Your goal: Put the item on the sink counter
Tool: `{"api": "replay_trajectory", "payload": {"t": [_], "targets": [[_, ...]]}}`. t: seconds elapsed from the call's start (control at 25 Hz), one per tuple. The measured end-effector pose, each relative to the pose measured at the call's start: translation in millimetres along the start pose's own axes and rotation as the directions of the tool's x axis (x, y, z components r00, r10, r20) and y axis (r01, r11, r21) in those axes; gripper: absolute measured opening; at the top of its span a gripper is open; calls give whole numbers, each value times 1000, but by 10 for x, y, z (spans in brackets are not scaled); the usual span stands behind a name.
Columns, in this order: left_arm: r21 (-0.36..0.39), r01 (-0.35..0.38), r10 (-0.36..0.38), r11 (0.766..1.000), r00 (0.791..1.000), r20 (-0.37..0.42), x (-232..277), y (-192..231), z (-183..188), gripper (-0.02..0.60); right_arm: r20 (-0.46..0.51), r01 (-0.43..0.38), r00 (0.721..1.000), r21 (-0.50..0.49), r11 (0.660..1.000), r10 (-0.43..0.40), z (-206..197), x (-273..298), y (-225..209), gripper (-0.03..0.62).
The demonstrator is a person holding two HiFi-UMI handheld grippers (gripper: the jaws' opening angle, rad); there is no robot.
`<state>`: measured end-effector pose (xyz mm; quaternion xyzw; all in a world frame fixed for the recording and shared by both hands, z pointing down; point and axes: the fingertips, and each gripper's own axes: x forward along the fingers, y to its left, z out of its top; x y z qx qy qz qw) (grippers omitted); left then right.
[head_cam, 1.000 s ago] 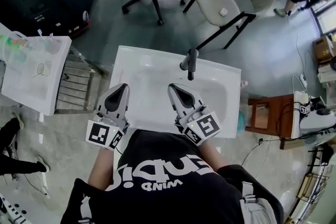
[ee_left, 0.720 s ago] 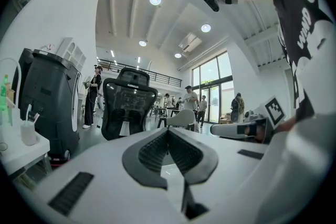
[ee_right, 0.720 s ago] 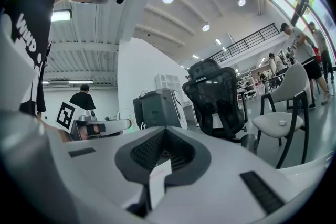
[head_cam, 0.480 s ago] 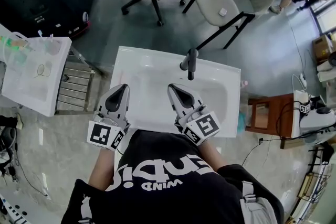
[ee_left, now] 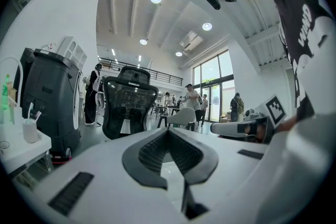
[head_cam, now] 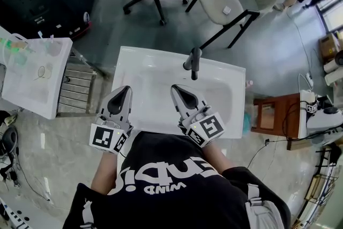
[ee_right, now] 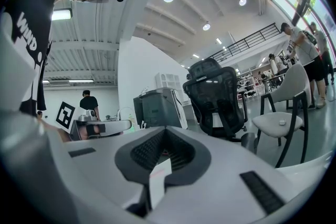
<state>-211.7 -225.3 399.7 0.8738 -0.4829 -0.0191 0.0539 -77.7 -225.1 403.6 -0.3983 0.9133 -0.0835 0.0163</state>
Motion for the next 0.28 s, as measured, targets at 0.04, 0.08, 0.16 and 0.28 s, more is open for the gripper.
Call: {"api": "replay_trajectory", "payload": {"t": [0.04,0.08,0.16,0.28], "targets": [[-2,1,-1,1000,1000,0,1,-1,0,20,-1,0,1000,0,1000,0,-4,-2,0,16],[-4,2,-2,1000,1000,0,2,-4,-2,20,-3,-1,1000,-1,1000,1,-9,-4,0,17],[-4,5,-5,1000,1000,0,3,-15,-11,20,-5,-4,1000,-2,1000,3,-20,-6,2,17],[-5,9,-9,1000,1000,-4,1,-35,-31,20,-6,-7,1000,-3,1000,7,-37,-12,5,16]]}}
